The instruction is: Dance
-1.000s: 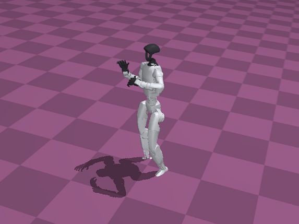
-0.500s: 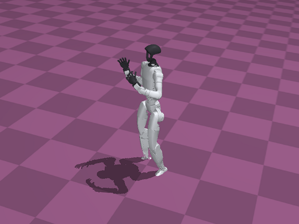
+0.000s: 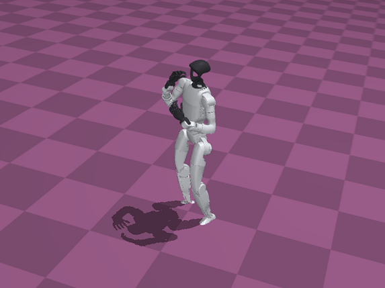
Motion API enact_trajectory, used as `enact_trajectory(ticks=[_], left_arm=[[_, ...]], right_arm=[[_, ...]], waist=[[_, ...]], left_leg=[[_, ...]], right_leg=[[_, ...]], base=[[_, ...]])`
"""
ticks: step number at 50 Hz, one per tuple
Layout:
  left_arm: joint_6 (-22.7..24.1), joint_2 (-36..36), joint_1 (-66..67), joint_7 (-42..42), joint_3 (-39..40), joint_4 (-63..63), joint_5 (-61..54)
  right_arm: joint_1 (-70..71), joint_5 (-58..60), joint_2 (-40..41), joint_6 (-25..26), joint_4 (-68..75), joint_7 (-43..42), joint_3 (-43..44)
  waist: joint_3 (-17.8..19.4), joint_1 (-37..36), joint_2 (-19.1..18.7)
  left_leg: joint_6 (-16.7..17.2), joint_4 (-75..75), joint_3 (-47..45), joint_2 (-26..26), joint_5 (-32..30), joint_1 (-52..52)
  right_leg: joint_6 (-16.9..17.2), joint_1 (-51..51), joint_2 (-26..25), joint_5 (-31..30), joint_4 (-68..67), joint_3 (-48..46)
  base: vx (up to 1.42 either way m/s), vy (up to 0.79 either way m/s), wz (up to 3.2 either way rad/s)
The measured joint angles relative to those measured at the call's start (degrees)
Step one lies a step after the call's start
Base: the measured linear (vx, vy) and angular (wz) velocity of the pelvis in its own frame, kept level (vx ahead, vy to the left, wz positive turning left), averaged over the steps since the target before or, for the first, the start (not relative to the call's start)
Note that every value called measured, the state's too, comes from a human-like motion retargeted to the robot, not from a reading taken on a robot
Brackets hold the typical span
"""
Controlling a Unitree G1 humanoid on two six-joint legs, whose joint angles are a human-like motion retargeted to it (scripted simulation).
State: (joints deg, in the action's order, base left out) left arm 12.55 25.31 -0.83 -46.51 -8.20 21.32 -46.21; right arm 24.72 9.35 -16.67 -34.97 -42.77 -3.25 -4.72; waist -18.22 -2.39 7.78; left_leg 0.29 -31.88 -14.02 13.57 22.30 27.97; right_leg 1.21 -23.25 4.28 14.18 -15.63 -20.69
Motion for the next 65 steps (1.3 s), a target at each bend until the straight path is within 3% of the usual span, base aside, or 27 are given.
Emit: enact_trajectory(ticks=[6, 13, 20, 25, 27, 30, 32, 36, 40, 45, 50, 65], left_arm=[[-1.14, 6.53, -12.06, -1.21, -6.9, -1.72, 4.66], [-1.65, 11.79, -33.89, -1.9, -17.37, -6.17, 17.87], [-2.38, 13.28, -49.86, -4.85, -24.77, -4.65, 29.64], [-3.15, 9.96, -46.85, -4.33, -20.52, -4.53, 28.0], [-3.55, 7.21, -41.53, -4.44, -15.95, -4.76, 25.3], [-3.36, 3.04, -35.26, -2.74, -11.25, -6.88, 21.44], [-2.58, 1.31, -25.45, -2.36, -9.75, -7.05, 17.39], [-1.59, -2.98, -17.09, -0.28, -3.73, -8.13, 12.04], [-0.53, -4.33, -9.07, -0.2, -1.07, -6.38, 8.71], [-0.17, -2.17, -4.27, -1.16, -3.0, -3.52, 6.51], [0.33, 0.05, -1.67, -0.62, -6.14, -4.41, 3.49], [5.69, -3.37, 6.64, 4.78, -5.76, -5.05, -1.52]], right_arm=[[8.65, -1.04, -7.16, 0.81, -0.25, 3.87, -8.05], [25.61, -3.01, -18.39, 3.37, 4.5, 14.78, -18.68], [43.98, -5.72, -32.97, 5.63, 15.56, 34.81, -33.13], [44.95, -11.52, -38.72, 6.14, 20.04, 46.18, -42.79], [40.13, -13.99, -36.31, 6.7, 19.67, 45.78, -40.48], [32.43, -15.53, -28.67, 6.48, 19.92, 37.92, -32.01], [18.64, -13.59, -19.57, 6.62, 16.08, 29.45, -23.07], [8.5, -14.93, -8.51, 5.65, 14.65, 20.84, -12.12], [-2.26, -14.21, -0.96, 5.65, 11.73, 18.74, -6.85], [-9.94, -13.03, 1.28, 7.24, 8.93, 20.63, -6.23], [-12.5, -13.12, -0.1, 9.19, 8.54, 21.69, -7.38], [-19.7, -19.17, -0.23, 9.1, 5.06, 20.89, -7.99]], waist=[[-1.07, 1.61, 1.86], [-0.97, 2.14, 5.23], [3.54, -2.25, 11.5], [8.26, -6.33, 13.02], [8.42, -6.25, 12.46], [8.61, -7.52, 9.56], [4.84, -7.44, 9.75], [4.01, -6.86, 5.42], [2.23, -4.65, 0.72], [0.8, -0.58, -5.67], [1.07, 2.33, -9.77], [3.45, 8.5, -11.42]], left_leg=[[0.66, -1.67, 2.08, 0.1, 0.84, 0.41], [1.8, -4.35, 5.24, 0.84, 1.34, 3.14], [3.38, -7.13, 7.0, 1.29, 0.23, 9.1], [3.38, -4.8, 6.81, -0.56, -2.16, 11.5], [2.49, 4.3, 5.59, -3.8, -6.09, 7.37], [1.21, 2.97, 5.58, -4.04, -6.48, 8.83], [-0.23, 4.15, 4.61, -4.57, -8.62, 8.64], [-1.94, 3.39, 3.4, -5.32, -7.22, 7.78], [-3.05, 2.58, 0.59, -5.56, -5.88, 4.94], [-3.34, 2.35, -4.52, -5.88, -3.59, 0.07], [-3.49, 3.1, -9.55, -6.75, -1.97, -4.54], [-3.9, 5.44, -19.48, -8.73, -0.58, -13.77]], right_leg=[[-0.23, 0.5, -0.04, 1.34, -1.52, -0.48], [-0.95, -0.85, -0.54, 2.87, -4.54, -1.4], [-1.53, -5.16, -0.09, 3.59, -7.71, -3.35], [-1.74, -7.42, 1.54, 3.34, -6.9, -4.62], [-1.46, -5.12, 2.64, 1.51, -1.31, -5.04], [-1.0, -6.46, 3.44, 1.13, -2.14, -5.03], [-0.59, -7.08, 4.6, -0.65, -1.84, -4.79], [0.51, -7.85, 4.98, 0.6, -2.74, -3.15], [1.36, -7.96, 5.78, 1.65, -4.95, -0.1], [2.46, -8.76, 6.77, 4.09, -9.62, 4.92], [3.89, -9.95, 7.62, 6.2, -13.95, 9.42], [7.21, -11.17, 6.61, 7.85, -18.55, 19.2]], base=[[0.0, 0.0, 0.0], [0.04, -0.01, 0.2], [0.03, -0.01, 0.24], [0.01, 0.0, 0.31], [0.05, 0.01, 0.43], [-0.05, 0.03, -0.13], [-0.05, 0.04, -0.31], [0.01, 0.02, -0.57], [0.0, 0.02, -0.86], [0.03, 0.03, -0.97], [0.03, 0.03, -0.88], [0.03, 0.02, -0.73]])
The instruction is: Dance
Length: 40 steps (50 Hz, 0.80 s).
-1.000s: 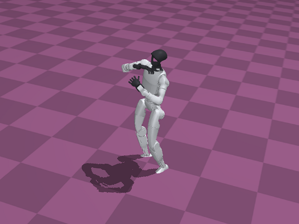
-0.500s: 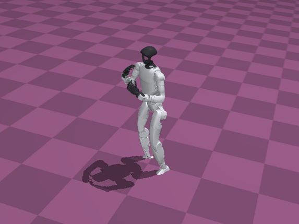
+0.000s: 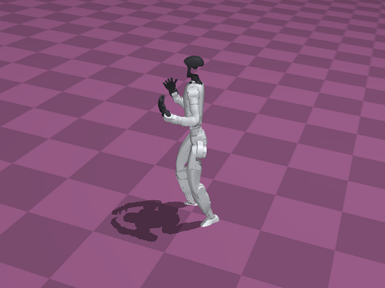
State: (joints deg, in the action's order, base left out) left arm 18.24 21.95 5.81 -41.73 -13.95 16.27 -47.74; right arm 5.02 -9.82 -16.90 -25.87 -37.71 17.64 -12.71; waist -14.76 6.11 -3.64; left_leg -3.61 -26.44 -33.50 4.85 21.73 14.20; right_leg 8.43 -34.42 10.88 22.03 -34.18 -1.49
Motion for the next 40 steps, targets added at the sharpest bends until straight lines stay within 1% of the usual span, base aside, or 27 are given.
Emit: enact_trajectory(ticks=[6, 12, 19, 25, 35, 40], left_arm=[[0.94, -1.24, 1.78, 0.51, -1.82, 3.04, -2.71], [1.23, -0.14, 2.82, -0.73, -3.51, 5.53, -3.82], [2.31, 2.17, 1.99, -1.57, -4.54, 8.41, 0.27], [4.07, 1.66, 0.78, -0.43, -4.39, 10.33, 3.78], [7.25, -2.82, -1.26, 3.04, -4.68, 10.64, 3.88], [9.4, -2.38, -3.17, 3.69, -4.71, 11.3, 2.55]], right_arm=[[-1.74, -5.47, 2.09, 0.57, -2.17, 0.51, -1.17], [-1.58, -11.77, 2.5, 1.55, -3.41, 2.86, -3.94], [-0.78, -17.47, -0.62, 2.52, -4.37, 8.31, -7.71], [-1.09, -20.21, -1.79, 2.41, -4.41, 11.17, -9.34], [-5.03, -24.26, -1.13, 1.3, -1.77, 10.48, -8.72], [-4.47, -26.99, -2.57, 0.06, -1.23, 9.29, -5.59]], waist=[[-0.51, 1.76, -0.39], [-0.63, 2.06, -0.23], [-0.54, 0.88, 0.82], [-0.29, -0.67, 1.47], [0.13, -2.34, 2.92], [0.26, -3.62, 4.01]], left_leg=[[-0.32, 1.3, -2.69, -0.08, -0.4, -1.17], [-0.9, 2.57, -4.32, -0.32, -0.82, -1.61], [-1.52, 3.48, -3.97, -0.82, -1.82, -1.63], [-1.98, 2.74, -3.06, -0.8, -2.53, -1.53], [-2.17, -0.85, -1.18, -0.35, -2.04, -2.72], [-2.26, -1.96, 0.44, -0.52, -1.59, -4.19]], right_leg=[[1.37, -0.51, -1.63, -1.6, 2.03, 2.36], [2.73, -1.21, -2.95, -3.4, 3.86, 4.03], [3.73, -1.56, -3.69, -4.55, 5.28, 4.89], [4.15, -1.07, -3.91, -4.73, 6.33, 4.93], [4.71, 1.76, -3.47, -3.28, 6.54, 3.98], [5.25, 4.1, -2.87, -2.74, 6.22, 3.22]], base=[[0.03, 0.01, -0.64], [0.01, 0.01, -0.49], [0.02, 0.0, -0.29], [0.03, 0.0, -0.16], [0.0, 0.0, 0.0], [0.0, 0.03, 0.03]])
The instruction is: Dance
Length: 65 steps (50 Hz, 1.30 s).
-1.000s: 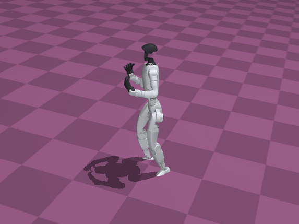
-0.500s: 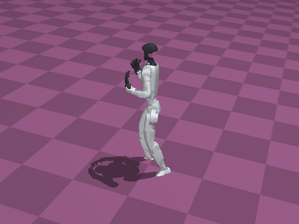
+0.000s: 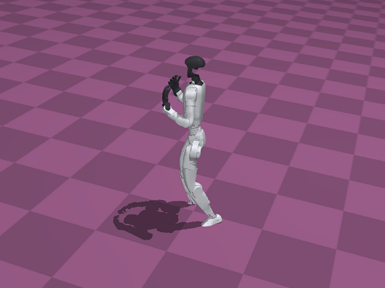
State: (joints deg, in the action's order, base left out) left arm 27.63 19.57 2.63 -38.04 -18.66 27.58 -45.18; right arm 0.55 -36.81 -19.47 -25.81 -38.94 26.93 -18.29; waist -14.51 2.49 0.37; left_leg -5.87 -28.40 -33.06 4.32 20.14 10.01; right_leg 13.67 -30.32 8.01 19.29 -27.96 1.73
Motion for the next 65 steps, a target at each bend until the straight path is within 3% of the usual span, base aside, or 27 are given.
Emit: enact_trajectory(ticks=[8, 20, 32, 39, 43, 45, 48, 49, 50, 52, 54, 58, 61, 65], left_arm=[[-0.56, 4.86, -4.66, -2.74, -2.9, 1.06, -0.15], [-2.27, -0.03, -3.98, -6.16, -5.45, 0.85, 2.83], [-1.08, 4.66, 2.66, -3.56, -5.26, 7.52, -5.41], [-3.84, -0.37, 3.92, -0.4, -7.71, 3.65, -13.66], [-6.13, -1.37, 5.9, 2.4, -8.55, 0.1, -15.23], [-7.88, -1.2, 5.61, 3.47, -8.79, -1.54, -14.54], [-10.35, -0.88, 5.72, 4.45, -9.19, -2.87, -14.11], [-10.97, -0.65, 5.59, 4.65, -9.22, -3.12, -13.87], [-11.5, -0.35, 5.39, 4.78, -9.22, -3.34, -13.61], [-12.21, -0.17, 5.26, 4.87, -9.63, -3.56, -12.66], [-12.91, 0.14, 4.25, 5.52, -9.75, -3.84, -11.79], [-14.02, -0.22, 3.17, 5.8, -10.23, -4.03, -10.99], [-14.47, -0.94, 2.0, 6.5, -10.17, -4.19, -11.56], [-14.34, -1.85, 1.01, 8.91, -9.32, -4.62, -12.91]], right_arm=[[3.57, -0.08, -4.71, 0.28, -0.48, 1.42, 1.02], [-2.48, -4.23, 3.79, 3.57, 0.61, 9.78, -6.13], [-2.99, -15.56, -2.91, 10.2, 1.34, 17.74, -10.51], [-8.25, -19.82, 1.4, 12.23, 6.58, 14.44, -8.1], [-9.95, -20.13, 3.83, 13.33, 9.8, 9.76, -7.24], [-9.71, -18.04, 3.81, 14.36, 11.58, 7.75, -6.72], [-9.94, -15.42, 2.88, 16.09, 13.49, 6.41, -6.63], [-10.03, -14.69, 2.59, 16.54, 13.91, 6.12, -6.57], [-10.12, -14.02, 2.35, 16.92, 14.27, 5.87, -6.48], [-10.83, -12.91, 1.84, 17.41, 14.86, 5.55, -6.07], [-10.66, -12.46, 1.53, 17.95, 15.43, 5.4, -5.89], [-10.55, -12.18, 0.14, 18.84, 16.25, 5.47, -6.47], [-9.12, -13.3, -0.96, 19.47, 16.72, 5.6, -7.05], [-6.15, -15.64, -1.89, 19.86, 17.36, 5.02, -7.64]], waist=[[2.52, -2.11, 1.64], [7.83, -9.21, 5.55], [11.33, -8.22, 3.61], [12.97, -4.31, -0.04], [14.45, -2.16, -1.97], [15.99, -0.98, -1.98], [17.36, -0.88, -4.26], [17.49, -0.99, -5.04], [17.51, -0.99, -5.64], [17.67, 0.22, -4.84], [17.53, -0.07, -5.67], [18.81, -0.67, -5.16], [20.4, -2.13, -5.81], [22.95, -4.01, -8.4]], left_leg=[[-0.62, -2.11, 4.04, -0.37, 0.34, -1.84], [-1.17, -4.99, 9.14, -0.82, -1.21, -3.47], [1.39, -11.86, 12.05, 2.44, -5.81, -4.27], [5.71, -12.05, 10.93, 0.38, -9.58, -8.35], [11.18, -11.05, 11.12, -2.55, -11.02, -10.42], [13.24, -8.04, 11.34, -5.15, -12.55, -13.2], [20.03, -6.14, 25.6, -11.15, -14.16, -12.52], [20.87, -5.83, 29.02, -10.93, -11.3, -12.21], [20.87, -5.85, 30.41, -9.04, -7.13, -12.01], [14.49, -8.3, 26.14, -5.96, 0.08, -10.79], [11.6, -11.06, 24.32, -2.35, 3.44, -9.01], [6.97, -18.61, 24.98, 0.62, 10.71, -5.15], [5.51, -23.47, 28.42, 1.69, 16.25, -1.73], [6.16, -26.41, 34.84, 2.56, 19.68, 1.22]], right_leg=[[-0.09, 3.04, 0.89, 1.13, -3.08, -0.63], [-2.85, 7.65, 3.0, 5.96, -5.93, -4.32], [-2.33, 11.18, -2.96, 7.33, -4.26, -0.7], [-1.2, 10.83, -5.27, 11.38, -10.7, 4.12], [-6.86, 11.75, 1.67, 15.62, -20.22, -2.91], [-7.84, 13.23, 4.26, 16.14, -21.28, -4.4], [-7.1, 13.84, 0.45, 14.4, -19.3, -1.92], [-6.97, 14.23, -1.53, 13.29, -17.69, -1.06], [-7.03, 14.74, -3.55, 12.13, -15.85, -0.39], [-6.01, 15.04, -3.51, 11.29, -15.39, 0.67], [-5.43, 16.35, -6.2, 8.72, -11.02, 1.97], [-5.4, 17.42, -8.84, 9.45, -10.97, 4.72], [-5.54, 18.45, -11.84, 9.25, -10.07, 6.67], [-5.23, 20.93, -17.05, 6.22, -5.81, 9.56]], base=[[-0.02, 0.02, 0.06], [-0.02, -0.06, 0.01], [0.13, -0.08, -0.91], [0.05, -0.02, -2.51], [-0.1, -0.09, -3.82], [-0.07, -0.15, -3.62], [-0.03, -0.11, -3.82], [0.06, -0.22, -3.7], [0.09, -0.32, -3.01], [0.12, -0.28, -2.5], [0.16, -0.21, -2.54], [0.15, -0.19, -2.29], [0.13, -0.13, -2.14], [0.1, -0.07, -1.9]])
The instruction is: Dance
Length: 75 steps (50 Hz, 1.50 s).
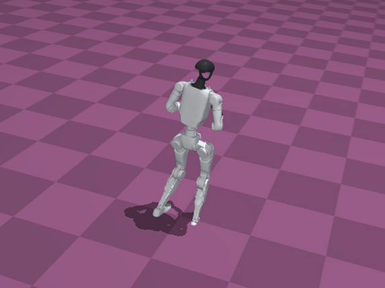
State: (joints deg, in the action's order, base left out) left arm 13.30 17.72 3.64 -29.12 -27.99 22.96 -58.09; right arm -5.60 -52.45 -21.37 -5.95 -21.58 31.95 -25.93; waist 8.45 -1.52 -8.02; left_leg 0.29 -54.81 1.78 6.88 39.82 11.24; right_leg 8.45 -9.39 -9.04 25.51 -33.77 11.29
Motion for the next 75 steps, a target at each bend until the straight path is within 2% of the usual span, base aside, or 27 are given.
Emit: enact_trajectory(ticks=[7, 16, 22, 24, 28, 33, 42, 53, 61, 75], left_arm=[[0.06, -0.63, -1.79, 4.21, 0.89, -1.81, -3.63], [0.68, -0.27, -1.03, 9.38, -0.06, -4.64, -6.85], [3.12, -0.37, -1.84, 14.56, -0.78, -3.96, -3.64], [3.89, -0.53, -2.6, 16.43, -1.0, -3.5, -0.97], [4.85, -0.69, -3.63, 18.22, -0.67, -3.41, 4.88], [5.48, 0.3, -4.01, 18.5, 1.1, -3.74, 12.94], [5.66, 2.58, -3.91, 17.39, 4.68, -4.28, 24.43], [4.01, 2.59, -4.95, 14.57, 3.28, -8.14, 29.81], [2.18, 2.27, -4.75, 13.21, 1.64, -11.64, 28.54], [0.07, 1.07, -4.69, 12.32, 1.47, -15.76, 18.23]], right_arm=[[3.38, -0.21, -0.89, -1.21, 0.82, -3.79, 1.1], [4.99, 1.72, 0.05, -5.16, -1.91, -11.9, 3.02], [4.99, 2.75, 1.28, -7.46, -3.42, -16.1, 3.01], [5.12, 3.3, 1.09, -7.92, -3.63, -16.97, 3.36], [5.05, 5.46, 0.81, -8.53, -3.7, -18.02, 4.15], [4.71, 10.37, 1.15, -8.64, -4.22, -18.53, 4.95], [4.58, 20.54, 0.59, -8.22, -4.26, -19.76, 7.73], [4.94, 24.73, -1.72, -6.44, -1.44, -18.01, 7.4], [5.86, 25.91, -2.58, -5.21, -0.44, -16.55, 4.66], [8.51, 23.93, -1.65, -4.94, 1.01, -16.65, 1.48]], waist=[[2.1, 1.44, 1.74], [4.46, 5.67, 6.23], [5.57, 6.46, 7.93], [5.57, 6.26, 8.49], [5.97, 5.28, 8.51], [6.27, 4.43, 8.88], [6.66, 2.84, 7.5], [7.99, 2.91, 4.55], [9.53, 3.59, 3.01], [8.79, 4.14, 2.6]], left_leg=[[0.34, 7.7, 5.11, -4.42, -1.85, -2.48], [-2.8, 15.14, 0.6, -9.06, -1.81, -7.04], [-3.56, 17.02, -1.15, -10.49, -2.69, -8.06], [-3.86, 18.66, -1.64, -11.21, -3.58, -8.72], [-3.74, 18.66, -2.63, -10.77, -3.36, -9.92], [-3.67, 18.0, -2.3, -11.25, -2.96, -11.95], [-3.31, 20.07, -0.98, -9.4, -2.81, -17.61], [-2.17, 17.78, -0.43, -5.42, -2.04, -19.85], [-1.15, 15.17, -0.34, -3.19, -2.2, -19.58], [-0.69, 17.72, -0.79, -2.41, -5.08, -17.39]], right_leg=[[2.62, 1.02, -0.47, -1.0, 0.12, 4.41], [6.36, -1.79, 3.16, 1.31, -7.33, 7.48], [6.48, -3.46, 6.19, 0.03, -10.92, 4.6], [5.39, -3.9, 9.68, -0.1, -11.67, 1.41], [-0.13, -3.04, 15.59, 1.0, -14.31, -7.15], [-2.57, 0.85, 18.12, 3.57, -15.08, -9.95], [-3.65, 10.7, 16.04, 5.44, -5.8, -11.35], [-4.33, 17.06, 12.05, 5.07, 1.43, -12.55], [-5.01, 18.13, 10.05, 4.95, 2.05, -13.08], [-5.49, 16.13, 9.63, 3.29, 4.41, -13.79]], base=[[0.05, 0.03, -1.15], [-0.02, 0.16, -0.4], [-0.04, 0.15, -0.12], [-0.04, 0.14, -0.18], [-0.02, 0.04, -0.17], [0.0, 0.0, 0.0], [0.05, -0.06, 0.0], [0.03, -0.09, -0.06], [-0.01, -0.08, -0.04], [-0.01, -0.02, 0.0]])
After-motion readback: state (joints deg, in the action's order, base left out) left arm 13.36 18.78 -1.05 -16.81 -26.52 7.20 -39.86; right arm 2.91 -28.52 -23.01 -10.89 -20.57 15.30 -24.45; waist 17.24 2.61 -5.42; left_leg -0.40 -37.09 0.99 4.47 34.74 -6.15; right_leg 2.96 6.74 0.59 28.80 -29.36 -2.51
